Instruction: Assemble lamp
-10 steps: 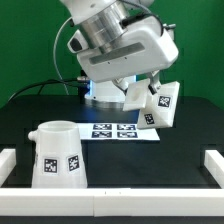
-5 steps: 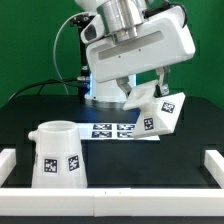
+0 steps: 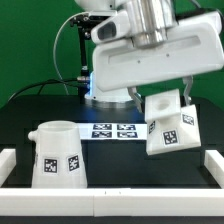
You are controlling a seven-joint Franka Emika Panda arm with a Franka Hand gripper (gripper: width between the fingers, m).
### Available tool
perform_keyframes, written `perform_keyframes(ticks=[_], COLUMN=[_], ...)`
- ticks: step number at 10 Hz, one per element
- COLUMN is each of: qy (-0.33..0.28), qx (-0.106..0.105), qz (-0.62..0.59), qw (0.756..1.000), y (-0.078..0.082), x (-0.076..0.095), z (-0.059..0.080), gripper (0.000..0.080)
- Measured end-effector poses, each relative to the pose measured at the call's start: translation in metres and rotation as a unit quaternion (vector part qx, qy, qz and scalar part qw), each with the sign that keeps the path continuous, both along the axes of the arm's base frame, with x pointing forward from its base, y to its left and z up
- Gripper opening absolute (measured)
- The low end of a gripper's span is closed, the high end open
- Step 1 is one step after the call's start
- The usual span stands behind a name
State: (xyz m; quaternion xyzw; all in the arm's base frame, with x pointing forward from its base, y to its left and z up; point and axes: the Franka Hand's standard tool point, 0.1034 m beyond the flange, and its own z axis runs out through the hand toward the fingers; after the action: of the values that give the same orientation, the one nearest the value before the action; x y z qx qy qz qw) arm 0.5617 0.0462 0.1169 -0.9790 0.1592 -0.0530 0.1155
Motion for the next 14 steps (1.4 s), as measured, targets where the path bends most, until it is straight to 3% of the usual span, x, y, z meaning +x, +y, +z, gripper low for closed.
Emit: perform_keyframes(ticks=[4, 6, 7, 11, 14], qy=[0.002, -0.014, -0.026, -0.024, -0.039], qx=[0.0, -0.047, -0.055, -0.054, -0.07], qz=[0.001, 0.096, 0.111, 0.108, 0.117], qw=[1.0, 0.994, 0.992, 0.992, 0.99], y=[0.0, 0.016, 0.024, 0.022, 0.032], x=[-0.001, 0.013, 0.016, 0.015, 0.018], z=[-0.002, -0.004, -0.006, -0.007, -0.025], gripper=[0.0525, 0.0525, 0.0525, 0.0525, 0.0525])
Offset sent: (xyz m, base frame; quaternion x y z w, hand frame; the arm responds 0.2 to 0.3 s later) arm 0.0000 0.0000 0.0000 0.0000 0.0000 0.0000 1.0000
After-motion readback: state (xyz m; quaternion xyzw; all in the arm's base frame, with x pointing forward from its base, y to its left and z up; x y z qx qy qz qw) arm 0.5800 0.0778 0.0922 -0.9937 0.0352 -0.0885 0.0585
